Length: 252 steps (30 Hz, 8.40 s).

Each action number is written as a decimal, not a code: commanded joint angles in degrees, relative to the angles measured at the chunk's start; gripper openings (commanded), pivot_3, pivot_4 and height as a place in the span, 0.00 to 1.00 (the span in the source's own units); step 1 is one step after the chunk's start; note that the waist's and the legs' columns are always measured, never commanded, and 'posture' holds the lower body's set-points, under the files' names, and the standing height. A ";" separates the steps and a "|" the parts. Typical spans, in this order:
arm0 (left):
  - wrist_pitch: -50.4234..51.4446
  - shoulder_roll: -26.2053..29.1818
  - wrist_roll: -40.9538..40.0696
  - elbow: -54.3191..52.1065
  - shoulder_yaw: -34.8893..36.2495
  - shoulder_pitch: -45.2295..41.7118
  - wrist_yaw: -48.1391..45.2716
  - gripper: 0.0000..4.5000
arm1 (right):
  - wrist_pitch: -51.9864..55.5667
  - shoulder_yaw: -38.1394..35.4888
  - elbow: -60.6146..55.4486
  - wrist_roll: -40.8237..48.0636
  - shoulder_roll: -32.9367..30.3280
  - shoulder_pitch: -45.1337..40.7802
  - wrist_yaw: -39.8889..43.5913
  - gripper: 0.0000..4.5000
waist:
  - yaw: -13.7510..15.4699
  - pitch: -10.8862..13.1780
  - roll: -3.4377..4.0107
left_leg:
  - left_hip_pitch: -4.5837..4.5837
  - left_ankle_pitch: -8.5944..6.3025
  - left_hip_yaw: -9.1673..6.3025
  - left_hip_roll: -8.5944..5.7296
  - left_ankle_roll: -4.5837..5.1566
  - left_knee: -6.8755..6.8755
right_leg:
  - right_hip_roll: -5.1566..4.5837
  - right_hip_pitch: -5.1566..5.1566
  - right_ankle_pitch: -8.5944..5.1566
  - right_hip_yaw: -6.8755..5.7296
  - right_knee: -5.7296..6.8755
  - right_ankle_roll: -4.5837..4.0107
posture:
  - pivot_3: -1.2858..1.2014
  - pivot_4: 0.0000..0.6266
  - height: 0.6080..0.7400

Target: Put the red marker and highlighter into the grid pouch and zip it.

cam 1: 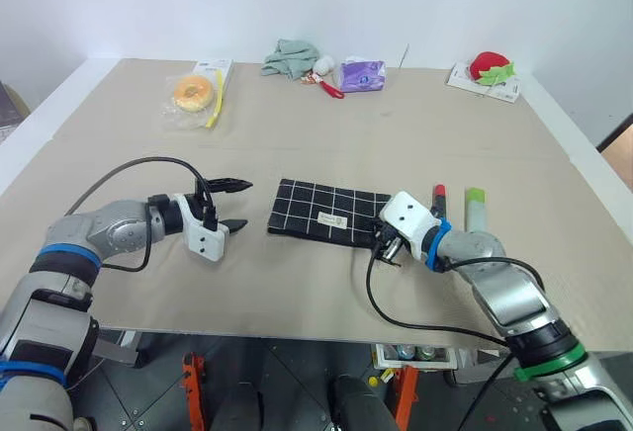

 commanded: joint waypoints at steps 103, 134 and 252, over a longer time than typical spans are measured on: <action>33.16 -13.09 -23.75 -29.07 -3.44 14.31 -30.83 0.00 | 44.64 -17.59 -19.00 25.67 19.36 1.32 -11.57 0.02 | -0.53 -0.70 1.10 | 0.40 -0.24 0.04 0.00 0.49 -0.07 | 0.00 0.43 -0.29 0.00 -0.07 -0.01 | 0.52 0.24 0.99; 34.86 -14.36 -25.69 -29.46 -0.86 15.12 -32.27 0.00 | 35.77 -20.75 -26.51 33.33 15.31 0.93 -1.95 0.62 | -0.14 -0.70 1.11 | 0.19 -0.31 -0.09 -0.03 0.53 -0.09 | -0.07 0.40 -0.40 -0.13 -0.24 0.03 | 0.52 0.24 0.99; 34.89 -16.13 -27.66 -28.20 -0.65 13.20 -32.37 0.00 | 13.71 -22.79 -17.81 19.63 -18.46 17.64 20.72 0.13 | -0.06 -0.59 1.03 | 0.18 -0.45 -0.04 -0.36 0.90 0.09 | -0.29 0.52 -0.54 0.04 -0.26 0.22 | 0.52 0.24 0.99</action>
